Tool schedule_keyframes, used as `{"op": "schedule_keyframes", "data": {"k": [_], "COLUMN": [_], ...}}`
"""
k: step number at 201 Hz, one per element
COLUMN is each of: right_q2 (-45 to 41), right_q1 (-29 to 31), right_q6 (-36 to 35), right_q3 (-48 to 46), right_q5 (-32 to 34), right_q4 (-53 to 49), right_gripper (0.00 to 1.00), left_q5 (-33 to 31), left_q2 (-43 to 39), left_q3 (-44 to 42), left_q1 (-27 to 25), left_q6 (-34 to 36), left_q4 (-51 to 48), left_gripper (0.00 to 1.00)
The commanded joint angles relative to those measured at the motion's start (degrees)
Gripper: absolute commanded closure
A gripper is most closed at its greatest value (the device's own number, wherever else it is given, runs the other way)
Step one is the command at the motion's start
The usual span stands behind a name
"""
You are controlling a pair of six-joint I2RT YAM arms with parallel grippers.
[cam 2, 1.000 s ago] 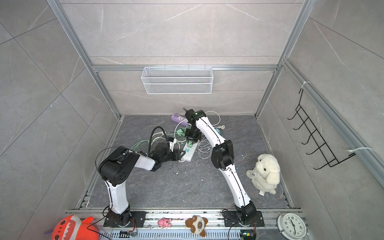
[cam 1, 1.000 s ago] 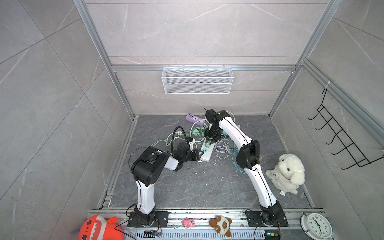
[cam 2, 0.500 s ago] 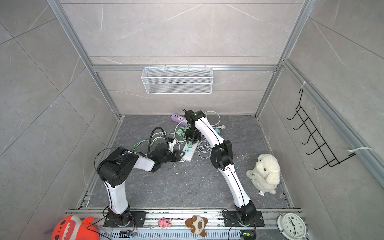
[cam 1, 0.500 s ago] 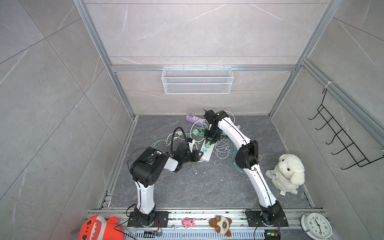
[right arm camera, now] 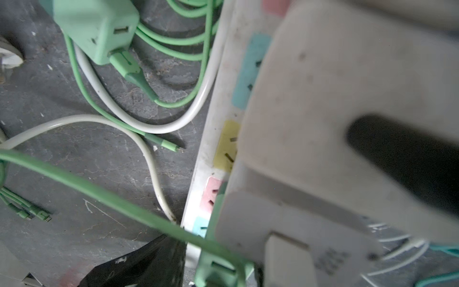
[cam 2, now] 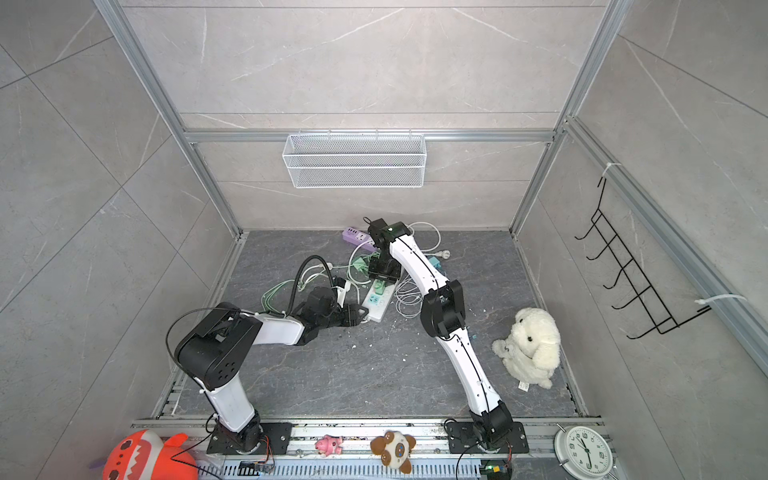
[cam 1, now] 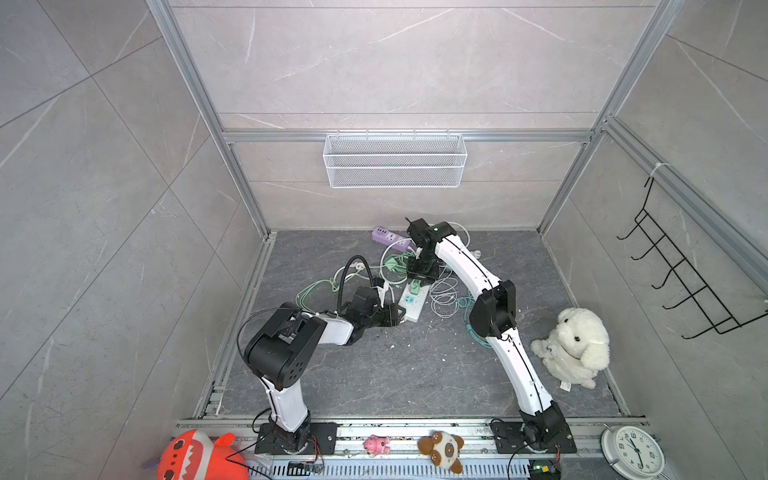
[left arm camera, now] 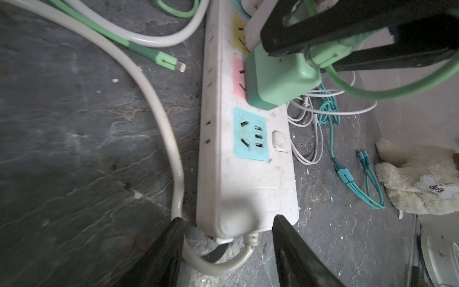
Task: Insert the plug
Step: 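Open right gripper and lift off the plugged charger while left gripper withdraws, then reach left gripper to the green charger beside the purple strip and grasp it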
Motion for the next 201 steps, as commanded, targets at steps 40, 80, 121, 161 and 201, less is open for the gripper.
{"op": "schedule_keyframes", "data": {"k": [40,80,121,161,201], "right_q2": [-14.12,-24.50,-35.16,-43.69,-52.21], "right_q1": [0.38,0.22,0.29,0.16,-1.72], "right_q6": [-0.66,-2.68,-5.68,-7.37,-7.66], "right_q3": [-10.49,-24.84,-40.90,-54.43,-61.90], "right_q5": [-2.06,-2.33,-1.35,6.26,16.58], "right_q4": [3.26,10.16,20.64,29.72,33.19], "right_gripper": [0.48,0.48,0.48,0.48,0.48], "left_q5": [-14.70,-16.78,-17.63,-14.26,-12.64], "left_q2": [-11.60,-14.31,-15.76,-0.65,16.56], "left_q3": [4.29,7.83,16.67,41.42,63.49], "left_q1": [4.04,6.41,6.41,6.59,6.68], "left_q6": [7.09,6.79,10.81,20.92,13.79], "left_q4": [-21.12,-26.22,-33.49,-48.25,-60.03], "left_gripper": [0.29,0.29,0.30,0.32,0.35]}}
